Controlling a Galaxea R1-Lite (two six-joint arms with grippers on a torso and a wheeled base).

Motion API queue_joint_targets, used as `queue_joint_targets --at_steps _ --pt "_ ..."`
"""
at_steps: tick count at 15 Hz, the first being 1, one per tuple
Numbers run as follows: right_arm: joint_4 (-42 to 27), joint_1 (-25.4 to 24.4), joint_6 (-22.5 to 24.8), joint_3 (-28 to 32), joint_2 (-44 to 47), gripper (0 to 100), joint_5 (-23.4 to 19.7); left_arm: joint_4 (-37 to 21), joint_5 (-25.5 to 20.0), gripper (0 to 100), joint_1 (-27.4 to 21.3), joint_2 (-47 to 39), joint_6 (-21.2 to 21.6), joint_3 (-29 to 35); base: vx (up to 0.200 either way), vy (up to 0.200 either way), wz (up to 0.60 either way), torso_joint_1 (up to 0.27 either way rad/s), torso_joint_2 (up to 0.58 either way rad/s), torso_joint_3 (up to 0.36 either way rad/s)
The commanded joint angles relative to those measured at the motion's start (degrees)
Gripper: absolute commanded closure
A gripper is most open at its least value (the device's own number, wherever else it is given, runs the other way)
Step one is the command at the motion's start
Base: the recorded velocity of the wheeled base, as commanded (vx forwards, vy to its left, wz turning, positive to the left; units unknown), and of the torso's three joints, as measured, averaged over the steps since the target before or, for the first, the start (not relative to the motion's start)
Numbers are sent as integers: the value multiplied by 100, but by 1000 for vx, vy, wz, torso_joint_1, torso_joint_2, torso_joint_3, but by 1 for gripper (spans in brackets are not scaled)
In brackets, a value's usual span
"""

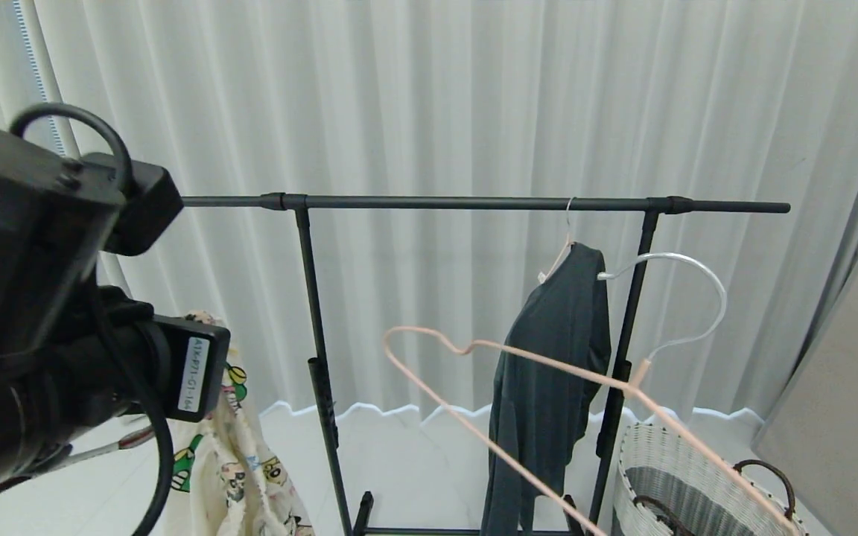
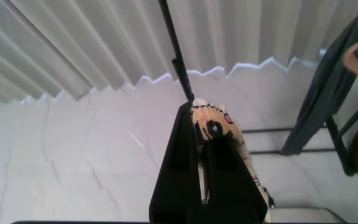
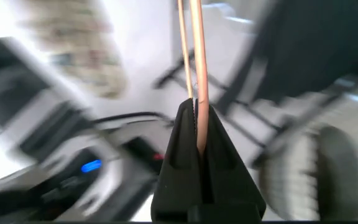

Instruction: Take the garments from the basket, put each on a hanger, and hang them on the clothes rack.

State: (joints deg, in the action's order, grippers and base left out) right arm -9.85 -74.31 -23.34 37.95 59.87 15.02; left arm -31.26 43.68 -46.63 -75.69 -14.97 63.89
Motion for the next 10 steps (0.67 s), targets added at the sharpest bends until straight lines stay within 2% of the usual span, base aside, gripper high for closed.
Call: queue_joint_targets --at_steps 1,6,10 --pt "291 -760 -346 2 280 100 -69 -3 -105 100 -13 -236 -173 -228 0 0 0 0 0 0" --pt "352 -848 -373 -7 368 100 -421 49 -149 100 -22 -253 -226 -254 0 0 0 0 0 0" --pt "352 -857 -381 -16 271 100 -482 375 -132 100 40 -306 -208 -281 0 0 0 0 0 0"
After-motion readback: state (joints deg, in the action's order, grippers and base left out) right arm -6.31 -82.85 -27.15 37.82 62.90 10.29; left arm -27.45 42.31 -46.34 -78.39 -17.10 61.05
